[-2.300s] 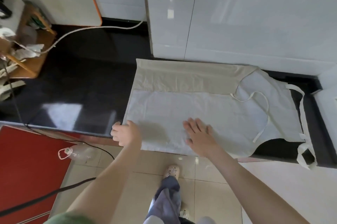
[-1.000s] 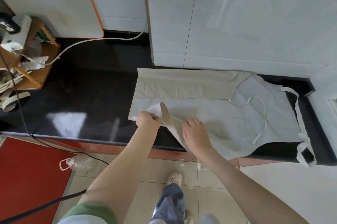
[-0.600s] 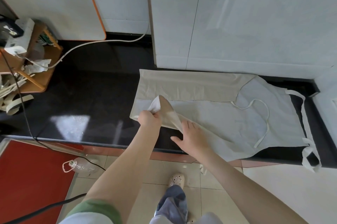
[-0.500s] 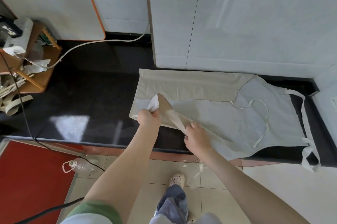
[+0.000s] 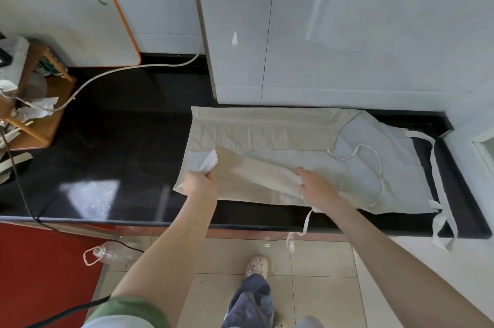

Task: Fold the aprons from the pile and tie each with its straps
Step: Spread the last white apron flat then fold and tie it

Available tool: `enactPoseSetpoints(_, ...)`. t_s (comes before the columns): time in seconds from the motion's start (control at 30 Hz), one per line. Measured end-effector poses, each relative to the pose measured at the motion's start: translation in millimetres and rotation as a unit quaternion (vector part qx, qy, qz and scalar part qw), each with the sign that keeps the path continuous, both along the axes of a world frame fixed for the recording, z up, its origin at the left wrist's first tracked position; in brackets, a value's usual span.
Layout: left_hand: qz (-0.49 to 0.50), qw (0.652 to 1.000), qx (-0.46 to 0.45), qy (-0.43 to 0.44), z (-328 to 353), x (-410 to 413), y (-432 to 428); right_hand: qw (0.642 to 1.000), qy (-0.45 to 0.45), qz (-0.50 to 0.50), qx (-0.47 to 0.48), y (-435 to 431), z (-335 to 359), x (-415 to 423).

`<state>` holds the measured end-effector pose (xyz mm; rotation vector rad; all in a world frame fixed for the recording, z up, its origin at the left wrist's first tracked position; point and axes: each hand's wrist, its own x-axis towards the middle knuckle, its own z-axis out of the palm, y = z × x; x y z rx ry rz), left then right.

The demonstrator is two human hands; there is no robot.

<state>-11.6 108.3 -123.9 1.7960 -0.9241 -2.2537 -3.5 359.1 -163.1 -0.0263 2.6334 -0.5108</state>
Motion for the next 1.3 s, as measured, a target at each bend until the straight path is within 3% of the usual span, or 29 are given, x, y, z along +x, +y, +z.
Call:
enactPoseSetpoints(0.03,0.107,0.986,0.115,0.063,-4,-6,-1,0.999,-0.040,0.011,-0.015,3,1,-6)
enactPoseSetpoints(0.07,0.101,0.984,0.129,0.072,-3,-8,-1,0.997,-0.065,0.022,-0.026,5,1,-10)
enactPoseSetpoints(0.13,-0.021,1.000,0.006,-0.011,-7,-24,2,0.997,-0.069,0.022,-0.034,6,1,-17)
enactPoseSetpoints(0.17,-0.112,0.990,-0.071,-0.051,-8,-31,7,0.997,-0.062,0.014,-0.040,6,1,-21)
enactPoseSetpoints(0.2,-0.204,0.958,-0.175,-0.099,-12,-38,14,0.997,-0.054,0.005,-0.047,5,1,-26)
enactPoseSetpoints(0.23,-0.281,0.918,-0.264,-0.090,-16,-44,23,0.998,-0.042,-0.002,-0.053,5,1,-31)
enactPoseSetpoints(0.27,-0.370,0.867,-0.328,-0.054,-14,-49,33,0.998,-0.031,-0.006,-0.058,5,0,-37)
enactPoseSetpoints(0.3,-0.469,0.795,-0.385,0.010,-16,-57,46,0.998,-0.022,-0.008,-0.063,7,-1,-45)
enactPoseSetpoints(0.33,-0.587,0.680,-0.437,0.051,-17,-63,58,0.997,-0.019,-0.009,-0.069,8,-4,-53)
enactPoseSetpoints(0.4,-0.750,0.415,-0.509,0.073,-21,-66,73,0.996,-0.032,-0.001,-0.081,8,-4,-57)
enactPoseSetpoints(0.43,-0.787,0.320,-0.522,0.074,-28,-72,80,0.995,-0.052,0.007,-0.080,9,-5,-61)
enactPoseSetpoints(0.6,-0.828,0.070,-0.556,0.040,-52,-87,97,0.979,-0.179,0.095,0.031,19,-12,-48)
enactPoseSetpoints(0.63,-0.831,0.038,-0.554,0.037,-54,-92,101,0.975,-0.197,0.098,0.045,24,-14,-43)
enactPoseSetpoints(0.8,-0.833,-0.002,-0.553,0.009,-62,-115,112,0.981,-0.173,0.060,0.071,48,-11,-46)
enactPoseSetpoints(0.97,-0.834,-0.028,-0.551,0.009,-63,-121,114,0.989,-0.055,-0.108,0.087,107,-17,-61)
enactPoseSetpoints(1.07,-0.832,0.010,-0.555,0.005,-63,-122,112,0.983,-0.044,-0.162,0.068,128,-13,-66)
enactPoseSetpoints(1.17,-0.800,0.073,-0.595,0.018,-65,-118,114,0.976,0.011,-0.210,0.062,139,-10,-72)
enactPoseSetpoints(1.3,-0.786,0.121,-0.600,0.088,-67,-116,128,0.972,0.056,-0.223,0.044,138,-11,-90)
